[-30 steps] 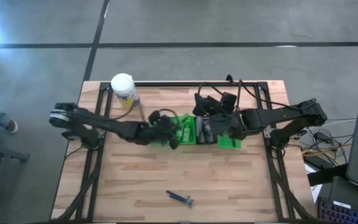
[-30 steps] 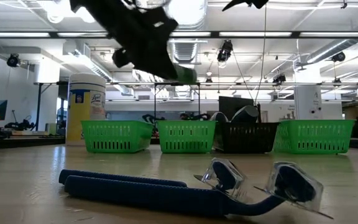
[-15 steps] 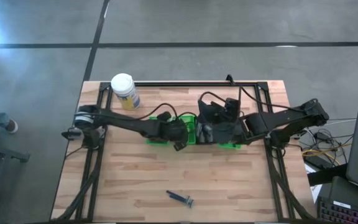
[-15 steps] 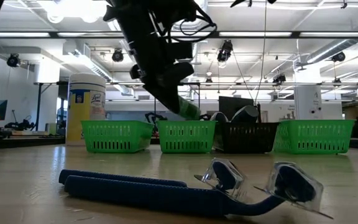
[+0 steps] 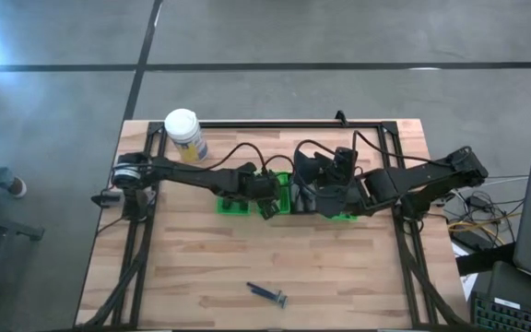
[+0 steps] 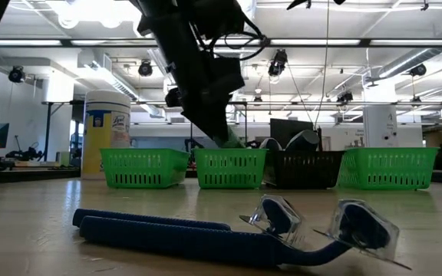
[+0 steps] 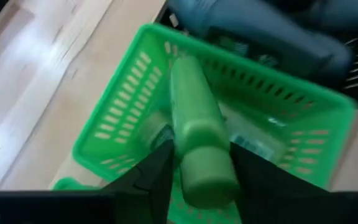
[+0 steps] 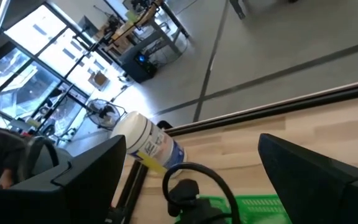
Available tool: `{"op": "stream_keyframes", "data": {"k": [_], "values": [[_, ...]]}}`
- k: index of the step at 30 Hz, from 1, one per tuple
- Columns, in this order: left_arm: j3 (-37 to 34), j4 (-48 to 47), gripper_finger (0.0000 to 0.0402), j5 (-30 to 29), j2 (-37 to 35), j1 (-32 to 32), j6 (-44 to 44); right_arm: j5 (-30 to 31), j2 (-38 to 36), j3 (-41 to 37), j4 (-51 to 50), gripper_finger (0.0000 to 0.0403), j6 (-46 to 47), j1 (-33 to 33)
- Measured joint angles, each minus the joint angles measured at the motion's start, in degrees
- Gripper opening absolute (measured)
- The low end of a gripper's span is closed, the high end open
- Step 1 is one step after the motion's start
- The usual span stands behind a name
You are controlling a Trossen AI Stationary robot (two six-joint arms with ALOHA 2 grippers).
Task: Pick & Place Travel size toiletries
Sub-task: Put the green shampoo into the middle green bin, then put the razor into the right green bin
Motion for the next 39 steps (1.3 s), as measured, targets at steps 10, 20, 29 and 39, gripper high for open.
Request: {"op": "stream_keyframes", "data": {"k": [10, 20, 29, 39], "values": [[1.67, -1.75, 0.0225, 4.28, -1.21, -1.45, 1.0, -2.0, -0.04, -0.02, -0.86, 0.0363, -0.11, 0.0], [-9.86, -1.08, 0.0225, 5.69, -17.52, -13.25, 25.01, -27.08, -0.05, -0.02, -5.36, 0.0363, -5.9, 2.88], [-32.1, 9.13, 0.0225, 9.29, -35.59, -21.19, 14.17, -38.58, 0.41, -2.91, -9.01, 0.0363, -0.24, 10.33], [-43.33, 34.37, 0.0225, 13.25, -34.16, -32.0, 24.34, -45.34, 6.76, -5.82, -8.0, 0.0363, 12.76, 15.96]]}}
